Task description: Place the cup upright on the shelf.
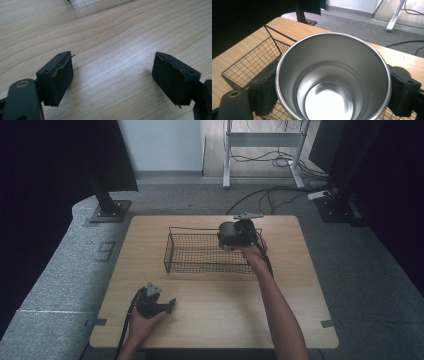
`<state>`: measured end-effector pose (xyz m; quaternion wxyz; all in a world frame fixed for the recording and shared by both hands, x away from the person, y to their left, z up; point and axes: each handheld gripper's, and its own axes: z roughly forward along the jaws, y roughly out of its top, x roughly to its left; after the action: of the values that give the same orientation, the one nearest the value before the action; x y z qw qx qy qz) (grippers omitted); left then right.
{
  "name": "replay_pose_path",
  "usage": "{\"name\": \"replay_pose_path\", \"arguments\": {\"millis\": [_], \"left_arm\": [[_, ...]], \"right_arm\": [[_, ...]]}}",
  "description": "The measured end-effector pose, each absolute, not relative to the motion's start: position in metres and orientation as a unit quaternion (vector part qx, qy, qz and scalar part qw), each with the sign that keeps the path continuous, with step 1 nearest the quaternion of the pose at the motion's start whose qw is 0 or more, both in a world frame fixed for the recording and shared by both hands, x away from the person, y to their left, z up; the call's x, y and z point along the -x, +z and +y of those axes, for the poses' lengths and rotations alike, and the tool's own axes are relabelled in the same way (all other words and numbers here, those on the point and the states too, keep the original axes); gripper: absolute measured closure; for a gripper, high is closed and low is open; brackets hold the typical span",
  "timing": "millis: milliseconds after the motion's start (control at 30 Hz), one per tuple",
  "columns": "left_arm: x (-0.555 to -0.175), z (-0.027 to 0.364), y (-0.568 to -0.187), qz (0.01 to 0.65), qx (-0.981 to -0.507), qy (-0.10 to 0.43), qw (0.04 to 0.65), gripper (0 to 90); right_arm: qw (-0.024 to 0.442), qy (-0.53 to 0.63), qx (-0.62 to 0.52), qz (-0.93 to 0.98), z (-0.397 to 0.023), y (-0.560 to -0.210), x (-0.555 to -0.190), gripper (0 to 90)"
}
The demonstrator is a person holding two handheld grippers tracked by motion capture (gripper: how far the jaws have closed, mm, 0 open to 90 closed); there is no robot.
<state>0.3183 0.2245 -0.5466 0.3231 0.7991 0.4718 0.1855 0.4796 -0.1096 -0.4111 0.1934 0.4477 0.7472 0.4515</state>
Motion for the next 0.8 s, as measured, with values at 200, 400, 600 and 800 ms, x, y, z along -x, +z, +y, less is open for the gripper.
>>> {"name": "replay_pose_path", "arguments": {"millis": [200, 400, 600, 800], "left_arm": [[-0.318, 0.225, -0.546, 0.472, -0.800, 0.185, 0.322, 17.3], [-0.318, 0.225, -0.547, 0.472, -0.800, 0.185, 0.322, 17.3], [-0.318, 0.225, -0.547, 0.472, -0.799, 0.186, 0.323, 17.4], [-0.318, 0.225, -0.547, 0.472, -0.799, 0.186, 0.323, 17.3]], "right_arm": [[0.190, 0.438, -0.455, 0.751, -0.110, -0.426, -0.485, 14.0], [0.182, 0.435, -0.460, 0.752, -0.110, -0.438, -0.484, 14.1], [0.177, 0.429, -0.459, 0.757, -0.107, -0.447, -0.485, 14.0], [0.171, 0.421, -0.466, 0.759, -0.104, -0.454, -0.489, 14.0]]}}
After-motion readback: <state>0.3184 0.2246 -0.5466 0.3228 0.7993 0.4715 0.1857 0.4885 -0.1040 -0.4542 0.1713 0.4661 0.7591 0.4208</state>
